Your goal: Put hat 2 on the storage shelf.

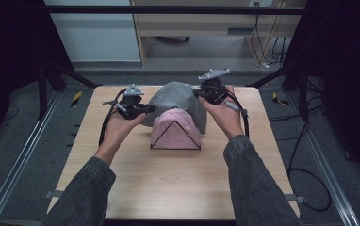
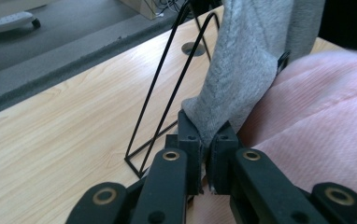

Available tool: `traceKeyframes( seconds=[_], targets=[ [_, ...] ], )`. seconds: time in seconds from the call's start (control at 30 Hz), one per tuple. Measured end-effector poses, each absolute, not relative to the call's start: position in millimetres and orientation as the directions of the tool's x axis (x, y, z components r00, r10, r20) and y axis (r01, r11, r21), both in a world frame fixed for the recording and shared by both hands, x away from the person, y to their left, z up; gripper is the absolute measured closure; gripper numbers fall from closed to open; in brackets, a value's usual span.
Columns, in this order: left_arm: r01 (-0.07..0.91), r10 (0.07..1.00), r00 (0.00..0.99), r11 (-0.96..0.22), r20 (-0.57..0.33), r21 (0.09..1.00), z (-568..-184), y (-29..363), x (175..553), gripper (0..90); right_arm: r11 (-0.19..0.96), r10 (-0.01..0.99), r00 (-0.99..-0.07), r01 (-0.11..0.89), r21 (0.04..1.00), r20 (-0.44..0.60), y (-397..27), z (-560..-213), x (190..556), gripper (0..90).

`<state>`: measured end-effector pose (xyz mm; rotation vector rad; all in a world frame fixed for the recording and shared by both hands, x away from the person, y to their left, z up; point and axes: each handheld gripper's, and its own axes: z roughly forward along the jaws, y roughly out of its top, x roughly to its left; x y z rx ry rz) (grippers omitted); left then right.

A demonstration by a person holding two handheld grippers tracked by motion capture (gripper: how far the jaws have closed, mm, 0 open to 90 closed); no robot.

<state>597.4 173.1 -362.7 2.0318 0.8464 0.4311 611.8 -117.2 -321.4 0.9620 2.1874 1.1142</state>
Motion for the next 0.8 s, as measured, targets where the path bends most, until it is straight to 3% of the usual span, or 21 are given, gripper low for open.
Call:
traceKeyframes(
  seconds=[0.8],
  targets=[
    [0.475,0.724,0.687,-0.386,-0.059,0.791,-395,180,605,85.0,0.428,0.768,-0.634,0.410,0.805,-0.086,-112,-345,614,88.1]
  ],
)
